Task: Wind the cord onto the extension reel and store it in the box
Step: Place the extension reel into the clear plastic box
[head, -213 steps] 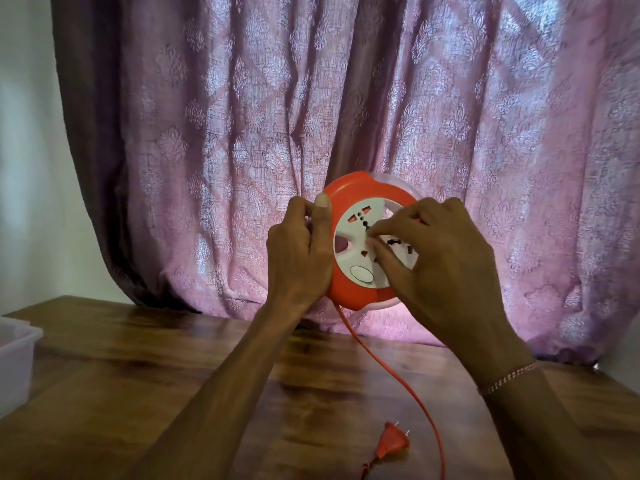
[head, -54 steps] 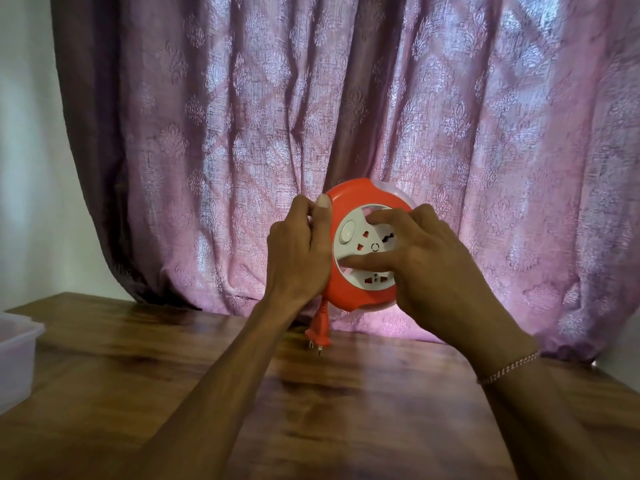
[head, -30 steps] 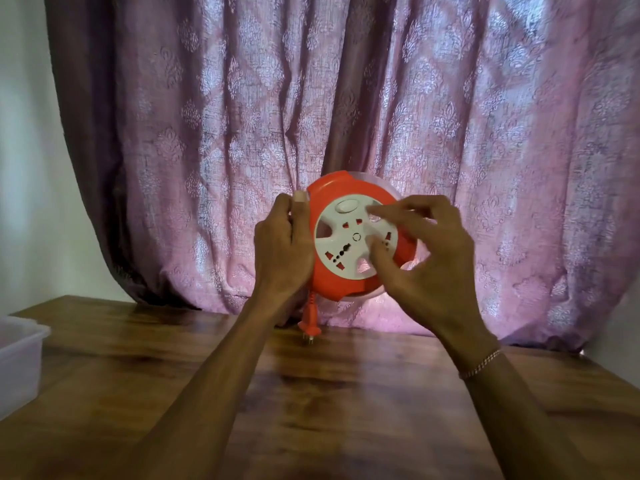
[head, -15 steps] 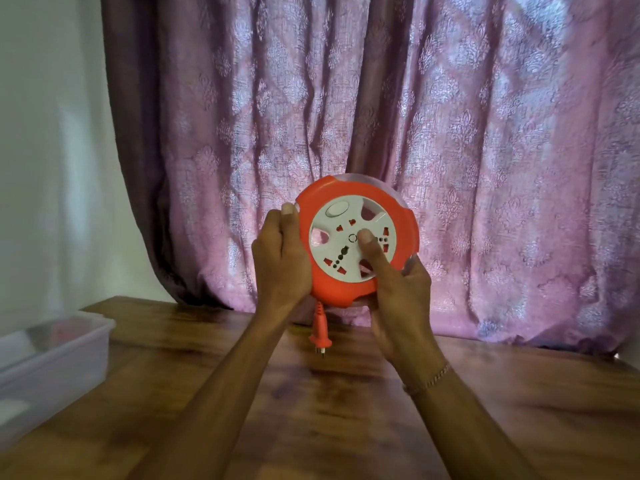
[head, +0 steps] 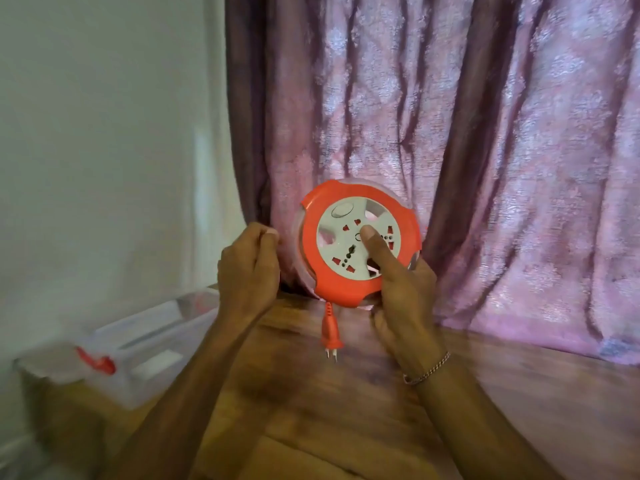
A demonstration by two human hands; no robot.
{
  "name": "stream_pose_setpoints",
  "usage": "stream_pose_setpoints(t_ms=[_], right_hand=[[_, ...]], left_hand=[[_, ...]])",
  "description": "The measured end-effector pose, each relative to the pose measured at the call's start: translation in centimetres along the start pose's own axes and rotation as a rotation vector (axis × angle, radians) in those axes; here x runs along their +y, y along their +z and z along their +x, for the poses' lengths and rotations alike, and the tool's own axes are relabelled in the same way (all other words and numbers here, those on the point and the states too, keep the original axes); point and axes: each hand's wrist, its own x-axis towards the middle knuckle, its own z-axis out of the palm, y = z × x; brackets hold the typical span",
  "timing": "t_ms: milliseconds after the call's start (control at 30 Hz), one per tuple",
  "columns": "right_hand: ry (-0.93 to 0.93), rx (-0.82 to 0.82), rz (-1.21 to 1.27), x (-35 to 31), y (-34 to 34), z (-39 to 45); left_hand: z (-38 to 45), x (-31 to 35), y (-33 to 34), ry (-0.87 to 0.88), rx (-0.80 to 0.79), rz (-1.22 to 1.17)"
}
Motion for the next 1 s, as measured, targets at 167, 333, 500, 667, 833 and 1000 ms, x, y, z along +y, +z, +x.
stream_pose_setpoints(t_ms=[167,333,500,667,833,1000], right_hand=[[0.120,-0.073,0.045,2.7,3.3,-0.4],[0.220,-0.147,0.088,5.8,6.6,-1.4],[0.324,-0.176,0.085,8.8,9.1,-2.7],[0.378,-0.178,0.076,10.7,10.3,-3.2],[0.403,-0.176,0.061,10.6,10.1,-2.7],[0.375,-0.198,0.053,8.9,8.0,-1.0]], left_hand=[[0.1,-4.9,-5.7,-0.018,-0.091,0.625],[-1.0,-10.3,-9.1,-0.068,-0.243,0.909],[-2.6,-13.1,-10.4,-0.079,-0.390,1.146],[-3.4,-13.6,-10.1,-0.049,-0.387,1.262],[-3.2,-13.9,-10.0,0.044,-0.349,1.153],[-3.3,-12.4,-8.6,0.132,-0.518,0.856]])
